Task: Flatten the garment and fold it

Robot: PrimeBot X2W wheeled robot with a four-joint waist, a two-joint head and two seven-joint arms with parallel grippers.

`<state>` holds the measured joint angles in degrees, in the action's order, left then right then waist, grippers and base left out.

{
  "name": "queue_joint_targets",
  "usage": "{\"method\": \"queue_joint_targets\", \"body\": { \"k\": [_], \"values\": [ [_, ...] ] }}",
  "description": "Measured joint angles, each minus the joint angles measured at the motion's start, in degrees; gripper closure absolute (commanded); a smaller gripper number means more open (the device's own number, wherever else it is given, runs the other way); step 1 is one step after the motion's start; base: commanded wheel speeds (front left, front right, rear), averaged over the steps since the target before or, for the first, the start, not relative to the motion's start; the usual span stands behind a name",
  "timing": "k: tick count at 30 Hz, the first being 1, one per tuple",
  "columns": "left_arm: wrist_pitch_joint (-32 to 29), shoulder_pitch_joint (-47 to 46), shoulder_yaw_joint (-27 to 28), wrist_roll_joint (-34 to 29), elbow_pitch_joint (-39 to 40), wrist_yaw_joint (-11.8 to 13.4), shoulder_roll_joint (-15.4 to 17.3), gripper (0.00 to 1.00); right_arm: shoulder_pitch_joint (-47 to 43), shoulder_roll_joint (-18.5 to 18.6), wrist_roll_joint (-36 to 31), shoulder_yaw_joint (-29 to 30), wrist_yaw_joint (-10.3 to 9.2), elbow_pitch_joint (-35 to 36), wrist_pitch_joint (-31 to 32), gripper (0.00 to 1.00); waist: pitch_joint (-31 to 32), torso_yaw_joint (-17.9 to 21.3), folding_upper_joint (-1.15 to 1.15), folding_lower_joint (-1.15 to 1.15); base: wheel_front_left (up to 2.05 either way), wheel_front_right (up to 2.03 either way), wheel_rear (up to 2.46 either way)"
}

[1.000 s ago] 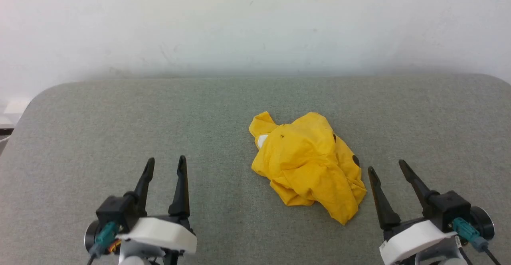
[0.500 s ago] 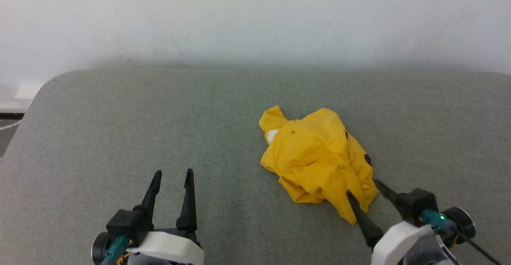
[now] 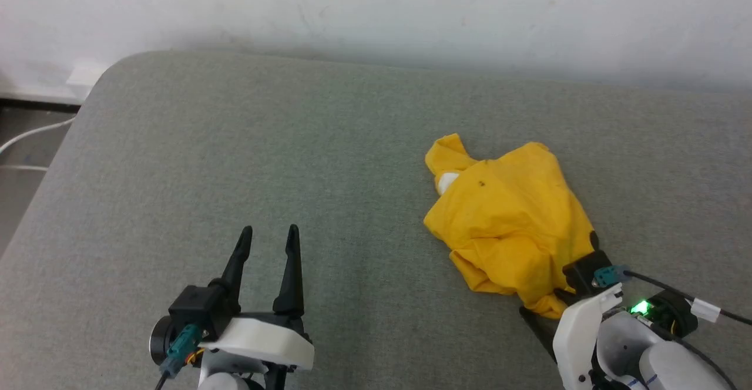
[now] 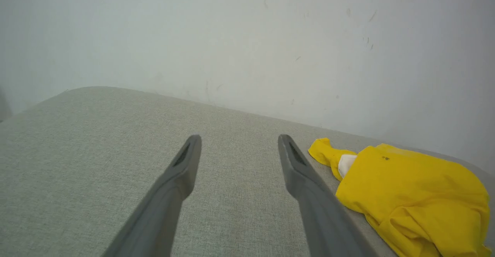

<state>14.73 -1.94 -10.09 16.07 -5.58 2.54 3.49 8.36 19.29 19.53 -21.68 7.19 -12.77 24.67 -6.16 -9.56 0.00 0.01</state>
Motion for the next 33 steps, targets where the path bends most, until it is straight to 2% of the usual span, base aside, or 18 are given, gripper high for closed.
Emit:
{"method": "queue_joint_targets", "body": {
  "k": [2, 3, 4, 9, 14, 18, 21, 22, 23, 26, 29, 33],
  "values": [
    [0.00, -0.35, 0.02, -0.04, -0.23, -0.01, -0.13, 0.00, 0.65, -0.10, 0.32, 0.08, 0.00, -1.46, -0.05, 0.03, -0.62, -0.74, 0.00, 0.00, 0.00, 0.00, 0.00],
    [0.00, -0.53, 0.10, -0.04, -0.31, -0.03, -0.20, 0.00, 0.94, -0.16, 0.47, 0.34, 0.00, -1.78, -0.13, 0.66, -0.86, -1.02, 0.00, 0.00, 0.00, 0.00, 0.00],
    [0.00, -0.55, 0.23, -0.04, -0.32, -0.04, -0.23, 0.00, 1.07, -0.34, 0.70, 0.82, 0.00, -1.86, -0.62, 1.00, -1.08, -1.18, 0.00, 0.00, 0.00, 0.00, 0.00],
    [-0.01, -0.48, 0.74, -0.03, -0.70, -0.52, -0.29, 0.00, -0.56, -1.25, 1.94, 5.08, 0.02, -0.73, -2.63, 1.00, -1.17, -0.19, 0.00, 0.00, 0.00, 0.00, 0.00],
    [0.00, -0.41, 1.25, -0.21, -0.98, -0.99, -0.32, 0.00, -5.83, -1.57, 2.60, 13.03, 0.00, 5.39, -3.60, 1.00, -0.37, 2.54, 0.00, 0.00, 0.00, 0.00, 0.00],
    [0.00, -0.41, 0.76, -0.18, -1.05, -1.00, -0.35, 0.00, -9.57, -2.30, 0.20, 21.17, 0.01, 9.59, -4.19, 1.00, 0.78, 5.38, 0.00, 0.00, 0.00, 0.00, 0.00],
    [0.00, -0.43, -0.41, 0.01, -1.40, -1.02, -0.42, 0.00, -12.47, -3.98, -2.99, 26.41, 0.00, 9.37, -3.92, 1.00, 1.64, 7.19, 0.00, -0.01, 0.00, 0.00, 0.00],
    [0.00, -0.44, -0.91, 0.05, -1.52, -1.04, -0.43, 0.00, -13.19, -4.70, -3.70, 27.27, 0.00, 8.83, -3.66, 0.89, 1.90, 7.70, 0.00, -0.01, 0.00, 0.00, 0.00],
    [0.00, -0.46, -1.51, 0.07, -1.77, -1.07, -0.45, 0.00, -13.67, -5.50, -4.23, 27.75, 0.00, 8.22, -3.74, 0.00, 2.14, 8.18, 0.00, -0.01, 0.00, 0.00, 0.00],
    [0.00, -0.49, -3.67, 0.07, -3.43, -1.74, -0.52, 0.00, -13.81, -7.59, -5.59, 27.13, -0.01, 7.17, -5.20, 0.00, 2.62, 9.40, 0.00, -0.01, 0.00, 0.00, 0.00],
    [-0.03, -0.73, -5.58, 0.07, -5.27, -2.21, -0.54, 0.00, -13.00, -9.50, -4.25, 25.03, -0.01, 8.69, -7.36, 0.00, 2.78, 10.47, 0.00, -0.01, 0.00, 0.00, 0.00],
    [-3.58, -2.58, -9.48, 2.04, -7.39, -3.60, -0.56, 0.00, -12.16, -8.83, -0.97, 20.65, -0.01, 13.61, -8.58, 0.00, 2.66, 11.69, 0.00, -0.01, 0.00, 0.00, 0.00]
  ]
}}
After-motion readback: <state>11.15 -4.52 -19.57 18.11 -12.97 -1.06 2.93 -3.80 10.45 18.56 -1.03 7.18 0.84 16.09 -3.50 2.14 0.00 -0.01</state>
